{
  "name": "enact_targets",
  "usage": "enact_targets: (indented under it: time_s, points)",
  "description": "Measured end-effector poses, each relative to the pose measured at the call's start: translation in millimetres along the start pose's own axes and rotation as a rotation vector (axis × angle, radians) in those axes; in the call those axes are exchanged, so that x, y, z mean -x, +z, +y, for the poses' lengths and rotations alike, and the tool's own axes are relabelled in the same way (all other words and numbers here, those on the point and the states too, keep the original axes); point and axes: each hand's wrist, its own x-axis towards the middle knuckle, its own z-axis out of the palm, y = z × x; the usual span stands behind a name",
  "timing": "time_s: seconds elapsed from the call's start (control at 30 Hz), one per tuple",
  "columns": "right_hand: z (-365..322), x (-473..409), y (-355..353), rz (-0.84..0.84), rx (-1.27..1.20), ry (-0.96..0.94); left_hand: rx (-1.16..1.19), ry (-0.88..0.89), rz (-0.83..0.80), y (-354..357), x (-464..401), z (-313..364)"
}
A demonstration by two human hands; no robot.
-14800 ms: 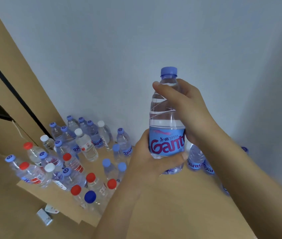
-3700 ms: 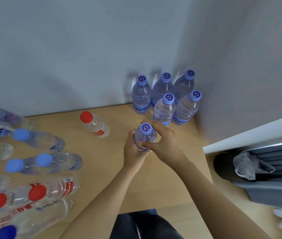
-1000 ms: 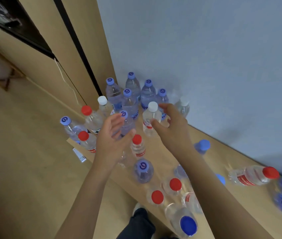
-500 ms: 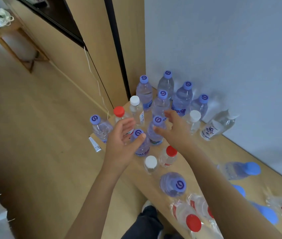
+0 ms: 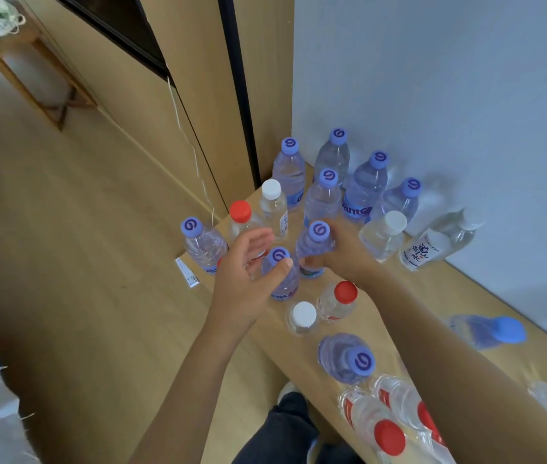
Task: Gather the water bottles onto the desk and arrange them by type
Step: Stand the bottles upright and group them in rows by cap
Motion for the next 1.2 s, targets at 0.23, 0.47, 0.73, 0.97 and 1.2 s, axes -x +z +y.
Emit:
enact_targets:
  time_s: [0.23, 0.47, 0.73, 0.97, 1.2]
  points:
    - [-26, 30, -26, 0.147, -0.162, -0.056, -0.024, 0.067, -0.076, 6, 1, 8]
    - [-99, 91, -80, 0.378, -0.181, -0.216, -0.055, 0.172, -0.260, 34, 2, 33]
    - [-151, 167, -117, 0.606, -0.255, -0.299, 0.056, 0.374, -0.387, 79, 27, 79]
    - [-151, 209, -131, 0.636, -0.238, -0.267, 0.113, 0.400, -0.429, 100, 62, 101]
    - [-132, 239, -149, 0.408, -0.712, -0.385, 0.139, 0.322, -0.780, 111, 83, 125]
